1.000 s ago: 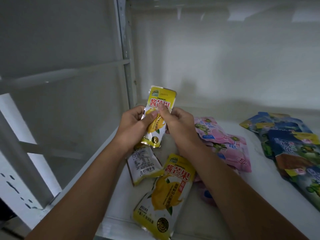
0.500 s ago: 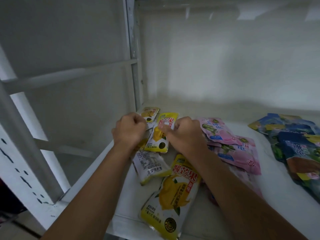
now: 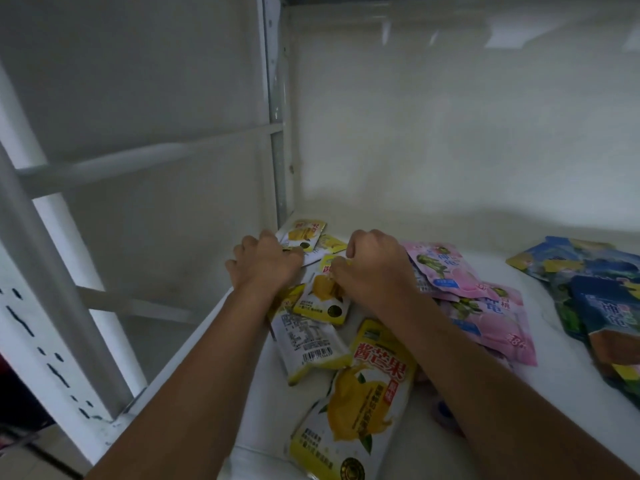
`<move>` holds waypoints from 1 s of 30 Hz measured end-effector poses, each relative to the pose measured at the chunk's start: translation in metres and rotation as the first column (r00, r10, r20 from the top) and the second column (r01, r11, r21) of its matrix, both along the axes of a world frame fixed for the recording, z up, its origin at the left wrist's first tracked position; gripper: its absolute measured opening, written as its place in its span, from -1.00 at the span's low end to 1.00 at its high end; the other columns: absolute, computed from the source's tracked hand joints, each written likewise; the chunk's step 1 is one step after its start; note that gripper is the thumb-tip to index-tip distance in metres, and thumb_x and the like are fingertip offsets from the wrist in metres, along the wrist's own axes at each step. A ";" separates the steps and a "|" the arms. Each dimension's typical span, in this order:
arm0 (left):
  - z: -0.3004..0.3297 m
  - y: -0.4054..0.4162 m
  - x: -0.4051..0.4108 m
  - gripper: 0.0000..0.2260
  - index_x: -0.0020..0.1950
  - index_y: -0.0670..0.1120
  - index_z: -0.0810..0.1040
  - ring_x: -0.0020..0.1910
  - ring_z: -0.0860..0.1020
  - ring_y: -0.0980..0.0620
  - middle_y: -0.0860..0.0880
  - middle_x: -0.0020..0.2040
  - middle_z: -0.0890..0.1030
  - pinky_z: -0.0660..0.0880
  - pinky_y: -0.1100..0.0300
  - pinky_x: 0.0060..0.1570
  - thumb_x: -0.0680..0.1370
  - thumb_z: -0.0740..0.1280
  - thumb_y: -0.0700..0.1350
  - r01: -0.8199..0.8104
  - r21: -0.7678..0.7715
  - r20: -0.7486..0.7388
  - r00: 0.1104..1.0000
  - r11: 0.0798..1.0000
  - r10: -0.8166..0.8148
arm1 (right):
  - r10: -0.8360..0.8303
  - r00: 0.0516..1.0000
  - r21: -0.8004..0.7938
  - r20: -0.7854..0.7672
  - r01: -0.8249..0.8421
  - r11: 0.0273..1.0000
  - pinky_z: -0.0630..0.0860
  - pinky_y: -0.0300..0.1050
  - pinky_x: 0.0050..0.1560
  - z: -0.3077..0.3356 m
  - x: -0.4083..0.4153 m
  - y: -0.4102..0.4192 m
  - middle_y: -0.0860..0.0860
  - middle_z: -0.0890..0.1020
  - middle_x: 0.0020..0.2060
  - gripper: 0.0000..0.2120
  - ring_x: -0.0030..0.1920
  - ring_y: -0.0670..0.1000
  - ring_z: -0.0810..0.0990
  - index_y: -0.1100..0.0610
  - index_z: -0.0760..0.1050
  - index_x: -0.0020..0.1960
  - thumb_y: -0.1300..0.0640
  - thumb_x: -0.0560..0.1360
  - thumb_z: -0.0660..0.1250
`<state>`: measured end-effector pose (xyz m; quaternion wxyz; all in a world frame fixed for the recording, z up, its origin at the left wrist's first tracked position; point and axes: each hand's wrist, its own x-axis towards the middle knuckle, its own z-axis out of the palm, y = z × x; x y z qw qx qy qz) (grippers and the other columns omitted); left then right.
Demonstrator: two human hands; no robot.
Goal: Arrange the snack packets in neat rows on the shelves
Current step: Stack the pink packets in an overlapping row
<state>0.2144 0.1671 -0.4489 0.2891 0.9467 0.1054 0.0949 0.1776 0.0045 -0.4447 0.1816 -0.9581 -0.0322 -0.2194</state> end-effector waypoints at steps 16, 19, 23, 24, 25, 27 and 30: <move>0.003 0.011 0.010 -0.22 -0.09 -0.10 0.66 0.04 0.66 -0.16 -0.12 -0.05 0.71 0.55 -0.14 0.25 -0.02 0.44 0.49 0.059 -0.103 -0.117 0.991 0.993 -0.071 | -0.065 0.995 -0.239 0.074 0.081 0.968 0.35 0.11 0.14 -0.010 -0.005 0.006 0.03 0.40 -0.26 -0.80 -0.04 0.18 0.44 0.11 0.37 -0.22 0.07 0.56 0.23; 0.005 0.011 0.009 -0.43 -0.28 -0.11 0.60 -0.04 0.69 -0.19 -0.08 -0.21 0.70 0.58 -0.17 0.22 0.01 0.60 0.31 0.069 -0.253 -0.099 0.990 0.965 -0.097 | -0.083 0.996 -0.229 -0.024 0.076 0.971 0.35 0.10 0.23 -0.005 -0.008 0.006 0.02 0.43 -0.21 -0.81 0.06 0.18 0.48 0.09 0.40 -0.15 0.04 0.60 0.19; 0.010 0.005 -0.001 -0.64 -0.18 -0.18 0.66 -0.27 0.65 -0.10 -0.12 -0.30 0.65 0.65 -0.08 0.01 0.30 0.70 0.03 0.115 -0.444 -0.054 0.986 0.889 -0.154 | -0.052 0.995 -0.156 -0.083 0.039 0.987 0.34 0.12 0.33 -0.004 -0.008 0.005 0.06 0.61 -0.01 -0.81 0.16 0.17 0.50 0.09 0.48 -0.04 -0.01 0.61 0.20; 0.009 0.003 -0.001 -0.69 -0.12 -0.22 0.67 -0.29 0.63 -0.08 -0.13 -0.29 0.66 0.64 -0.01 -0.08 0.37 0.67 -0.04 0.123 -0.473 -0.043 0.986 0.872 -0.163 | -0.046 0.997 -0.152 -0.069 0.035 0.988 0.33 0.12 0.33 -0.006 -0.007 0.005 0.06 0.63 0.04 -0.77 0.18 0.17 0.51 0.09 0.53 0.03 -0.04 0.61 0.20; 0.009 0.001 -0.001 -0.68 -0.09 -0.26 0.66 -0.28 0.64 -0.08 -0.13 -0.27 0.67 0.61 0.03 -0.14 0.41 0.65 -0.06 0.133 -0.475 -0.020 0.987 0.870 -0.162 | -0.045 0.998 -0.155 -0.046 0.037 0.987 0.33 0.13 0.32 -0.007 -0.005 0.005 0.06 0.64 0.07 -0.72 0.19 0.17 0.52 0.08 0.57 0.11 -0.07 0.62 0.20; 0.006 -0.003 0.000 -0.74 -0.12 -0.15 0.66 -0.18 0.67 -0.09 -0.09 -0.19 0.71 0.59 0.04 -0.11 0.42 0.64 -0.02 0.170 -0.418 0.079 0.985 0.892 -0.150 | -0.053 0.999 -0.187 -0.007 0.050 0.981 0.32 0.13 0.30 -0.008 -0.004 0.003 0.06 0.65 0.08 -0.67 0.17 0.18 0.52 0.06 0.61 0.16 -0.10 0.62 0.19; 0.004 -0.005 -0.002 -0.79 -0.19 0.03 0.56 -0.20 0.59 0.10 0.10 -0.19 0.63 0.46 0.20 -0.26 0.48 0.58 -0.02 0.205 -0.277 0.230 0.963 0.939 -0.143 | -0.073 0.997 -0.228 0.004 0.073 0.971 0.32 0.11 0.26 -0.010 -0.004 0.000 0.05 0.64 0.02 -0.69 0.14 0.16 0.52 0.10 0.59 0.00 -0.07 0.63 0.16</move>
